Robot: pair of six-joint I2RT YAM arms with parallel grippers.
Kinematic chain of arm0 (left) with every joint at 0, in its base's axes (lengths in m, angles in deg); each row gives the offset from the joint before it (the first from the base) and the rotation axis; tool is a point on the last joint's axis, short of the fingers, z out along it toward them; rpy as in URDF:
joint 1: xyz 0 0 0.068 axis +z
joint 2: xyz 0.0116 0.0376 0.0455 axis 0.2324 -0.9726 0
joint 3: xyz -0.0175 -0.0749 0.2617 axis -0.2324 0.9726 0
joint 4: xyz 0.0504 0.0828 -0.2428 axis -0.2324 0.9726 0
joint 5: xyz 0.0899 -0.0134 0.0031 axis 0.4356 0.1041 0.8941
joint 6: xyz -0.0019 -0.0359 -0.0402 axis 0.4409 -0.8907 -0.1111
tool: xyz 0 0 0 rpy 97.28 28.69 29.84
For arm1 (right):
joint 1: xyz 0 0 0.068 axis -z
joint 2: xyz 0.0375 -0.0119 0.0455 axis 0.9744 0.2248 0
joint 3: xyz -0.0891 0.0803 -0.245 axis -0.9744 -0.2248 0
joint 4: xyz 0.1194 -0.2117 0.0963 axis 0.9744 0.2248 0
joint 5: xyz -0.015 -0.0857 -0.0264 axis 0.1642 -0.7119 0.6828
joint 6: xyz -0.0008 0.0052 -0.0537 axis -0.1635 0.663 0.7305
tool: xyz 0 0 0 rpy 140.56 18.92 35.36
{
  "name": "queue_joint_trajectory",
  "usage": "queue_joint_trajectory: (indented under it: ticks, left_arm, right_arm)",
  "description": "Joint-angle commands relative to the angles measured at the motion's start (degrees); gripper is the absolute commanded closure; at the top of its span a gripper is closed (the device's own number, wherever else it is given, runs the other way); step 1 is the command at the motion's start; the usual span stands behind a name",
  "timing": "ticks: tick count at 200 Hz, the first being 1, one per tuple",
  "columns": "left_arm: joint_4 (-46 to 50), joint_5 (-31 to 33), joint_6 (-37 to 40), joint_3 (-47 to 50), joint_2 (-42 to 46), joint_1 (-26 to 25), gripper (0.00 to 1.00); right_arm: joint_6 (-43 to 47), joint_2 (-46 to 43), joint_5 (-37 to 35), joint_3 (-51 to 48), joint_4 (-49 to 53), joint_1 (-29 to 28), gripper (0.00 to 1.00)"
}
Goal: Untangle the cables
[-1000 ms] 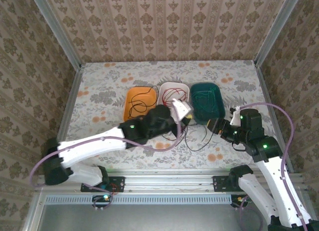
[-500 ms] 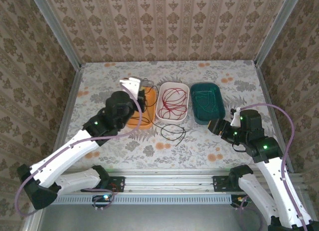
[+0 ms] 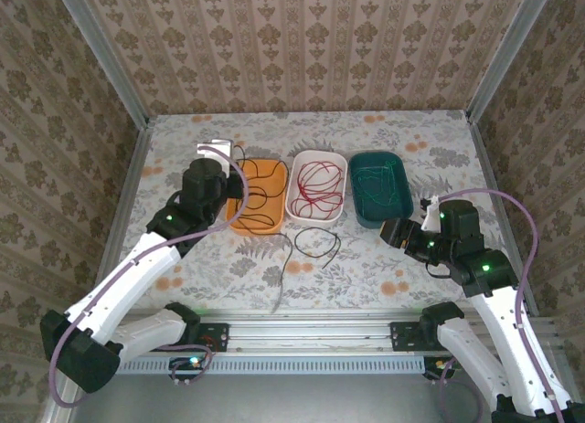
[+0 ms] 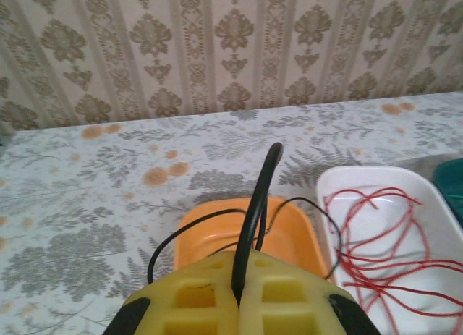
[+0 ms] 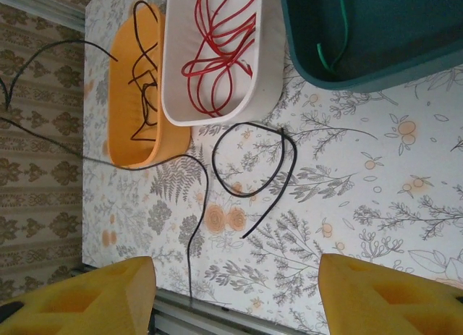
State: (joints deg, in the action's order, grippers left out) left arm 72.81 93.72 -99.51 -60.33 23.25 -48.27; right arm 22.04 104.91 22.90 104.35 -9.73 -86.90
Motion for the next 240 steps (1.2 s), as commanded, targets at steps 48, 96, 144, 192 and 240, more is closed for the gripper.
queue_joint_trajectory:
  ticks: [48,96,144,192,240]
  left_arm:
    - [6.4,-16.1,-4.7,-11.0,2.6,-8.1,1.0]
    - [3.5,-17.5,-6.1,-15.9,2.1,-14.6,1.0]
    - [1.2,-21.6,-7.2,-22.5,-1.3,-17.5,1.0]
    - [1.3,-22.3,-4.8,-27.9,-3.9,-20.8,1.0]
    - [1.5,-22.1,-4.0,-28.1,-4.1,-21.7,1.0]
  right_arm:
    - [2.1,2.6,10.4,-2.4,-4.9,-4.4,0.37]
    - [1.6,5.1,6.2,-4.1,-12.1,-18.4,0.36]
    - [5.1,12.0,0.1,-2.0,-17.5,-28.3,0.28]
    - [7.7,20.5,-5.1,-3.2,-21.1,-29.2,0.28]
    - [6.6,23.0,-9.2,-4.8,-27.3,-29.1,0.8]
